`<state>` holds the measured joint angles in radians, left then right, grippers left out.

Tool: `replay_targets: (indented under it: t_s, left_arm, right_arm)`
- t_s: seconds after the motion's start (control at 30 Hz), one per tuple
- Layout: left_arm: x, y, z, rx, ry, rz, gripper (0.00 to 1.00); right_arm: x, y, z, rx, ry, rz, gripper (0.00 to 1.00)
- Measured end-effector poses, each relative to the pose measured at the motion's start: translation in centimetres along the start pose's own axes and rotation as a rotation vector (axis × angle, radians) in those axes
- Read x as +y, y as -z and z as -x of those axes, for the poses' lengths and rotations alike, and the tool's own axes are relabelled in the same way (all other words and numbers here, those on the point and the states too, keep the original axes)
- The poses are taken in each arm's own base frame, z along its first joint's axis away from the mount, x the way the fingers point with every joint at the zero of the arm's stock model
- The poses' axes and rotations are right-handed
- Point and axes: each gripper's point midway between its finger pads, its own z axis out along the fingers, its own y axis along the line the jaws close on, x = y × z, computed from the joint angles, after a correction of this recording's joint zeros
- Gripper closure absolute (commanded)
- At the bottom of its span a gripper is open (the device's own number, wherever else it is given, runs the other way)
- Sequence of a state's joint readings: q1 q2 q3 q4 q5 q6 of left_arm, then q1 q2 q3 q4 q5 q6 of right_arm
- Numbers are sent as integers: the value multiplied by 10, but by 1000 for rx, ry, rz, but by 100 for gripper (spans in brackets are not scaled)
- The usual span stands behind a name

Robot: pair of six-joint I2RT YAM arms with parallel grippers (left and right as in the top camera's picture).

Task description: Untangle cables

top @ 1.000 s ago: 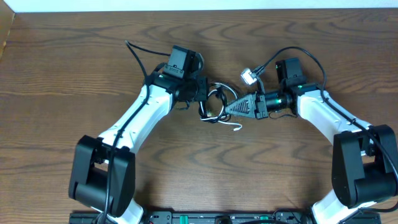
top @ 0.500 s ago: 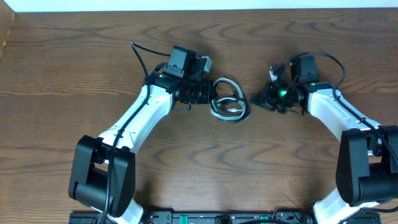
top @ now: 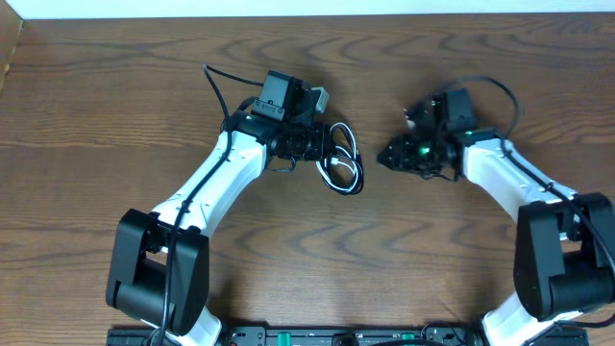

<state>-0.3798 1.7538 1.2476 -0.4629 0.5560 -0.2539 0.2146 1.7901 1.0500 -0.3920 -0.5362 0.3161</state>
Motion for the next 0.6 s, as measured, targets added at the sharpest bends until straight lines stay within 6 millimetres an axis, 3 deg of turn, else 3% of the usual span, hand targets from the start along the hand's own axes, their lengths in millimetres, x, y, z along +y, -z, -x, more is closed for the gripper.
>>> replay_targets:
  t_s: [0.27,0.6]
  left_arm:
    - [0,0,0,0,0,0,92]
    - [0,0,1,-4,-3,-1,93]
  right_arm:
    - [56,-30,-9,-28,295,14,56]
    - [41,-49,-6,-36,359,-51,58]
